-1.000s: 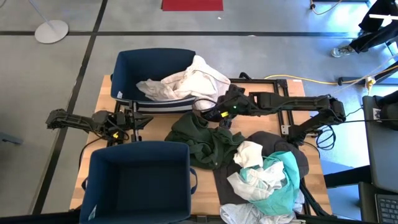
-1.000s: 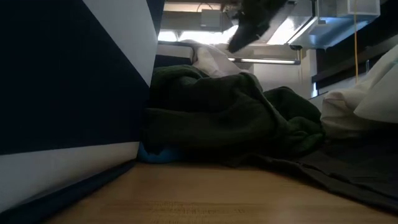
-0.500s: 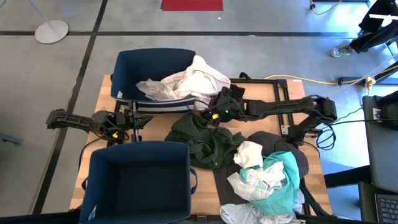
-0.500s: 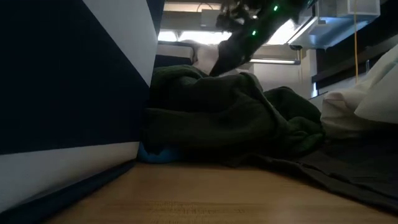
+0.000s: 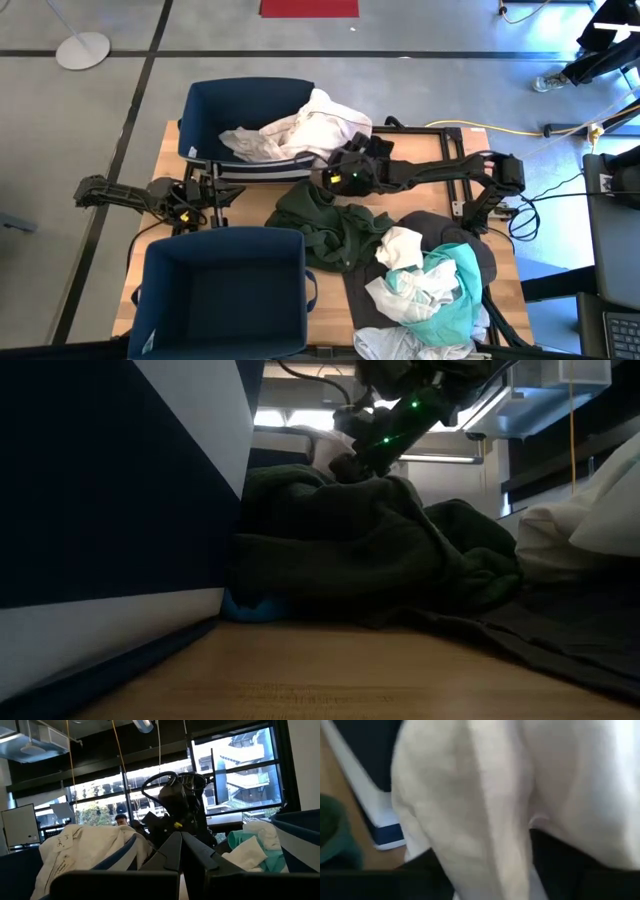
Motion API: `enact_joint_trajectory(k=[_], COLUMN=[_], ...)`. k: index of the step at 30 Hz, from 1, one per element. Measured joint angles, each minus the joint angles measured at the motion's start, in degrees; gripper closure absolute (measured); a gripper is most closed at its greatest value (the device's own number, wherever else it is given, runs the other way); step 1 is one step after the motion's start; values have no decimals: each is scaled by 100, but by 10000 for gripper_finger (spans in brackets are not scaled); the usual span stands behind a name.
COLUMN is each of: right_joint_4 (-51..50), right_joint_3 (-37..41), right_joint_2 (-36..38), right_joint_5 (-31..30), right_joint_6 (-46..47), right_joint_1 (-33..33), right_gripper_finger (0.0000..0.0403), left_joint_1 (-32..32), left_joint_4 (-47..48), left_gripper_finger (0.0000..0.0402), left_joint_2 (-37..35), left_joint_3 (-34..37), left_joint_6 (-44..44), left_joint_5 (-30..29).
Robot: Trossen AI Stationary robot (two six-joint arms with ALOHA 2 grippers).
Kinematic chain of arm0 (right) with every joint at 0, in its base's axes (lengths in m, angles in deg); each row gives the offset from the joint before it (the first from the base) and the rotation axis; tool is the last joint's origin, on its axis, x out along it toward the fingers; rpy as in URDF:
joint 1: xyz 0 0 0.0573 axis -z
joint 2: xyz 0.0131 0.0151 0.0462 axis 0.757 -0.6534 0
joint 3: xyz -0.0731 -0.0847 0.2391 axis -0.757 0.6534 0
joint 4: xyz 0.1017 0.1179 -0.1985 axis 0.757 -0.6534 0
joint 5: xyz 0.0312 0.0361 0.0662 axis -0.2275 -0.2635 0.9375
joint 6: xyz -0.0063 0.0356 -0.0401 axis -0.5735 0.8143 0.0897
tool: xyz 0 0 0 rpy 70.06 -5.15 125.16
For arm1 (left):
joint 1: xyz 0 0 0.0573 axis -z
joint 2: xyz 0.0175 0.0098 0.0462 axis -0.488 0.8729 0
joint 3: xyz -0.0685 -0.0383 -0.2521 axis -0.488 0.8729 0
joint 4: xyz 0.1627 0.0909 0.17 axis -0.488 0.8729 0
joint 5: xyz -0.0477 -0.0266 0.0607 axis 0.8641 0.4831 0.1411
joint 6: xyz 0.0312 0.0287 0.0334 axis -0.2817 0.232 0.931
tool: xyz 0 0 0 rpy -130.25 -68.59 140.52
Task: Sort clothes
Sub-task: Put the white polo shirt into the top blue laundry bin
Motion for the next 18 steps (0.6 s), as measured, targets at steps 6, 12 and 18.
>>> enact_joint_trajectory(k=[6, 12, 18], right_joint_4=[-7, -241, -502], right_joint_3=[0, -597, -1846], right_joint_2=[0, 5, 44], right_joint_5=[-179, -1091, -1109], right_joint_6=[-370, -1551, -2466], right_joint_1=[69, 61, 63], right_gripper_finger=[386, 372, 395], left_joint_1=[0, 0, 0], left_joint_4=[-9, -11, -11], left_gripper_finger=[402, 402, 402], left_joint_2=[0, 0, 0], left_joint_3=[0, 0, 0], left_joint_6=[-4, 41, 35], left_joint_5=[0, 0, 0])
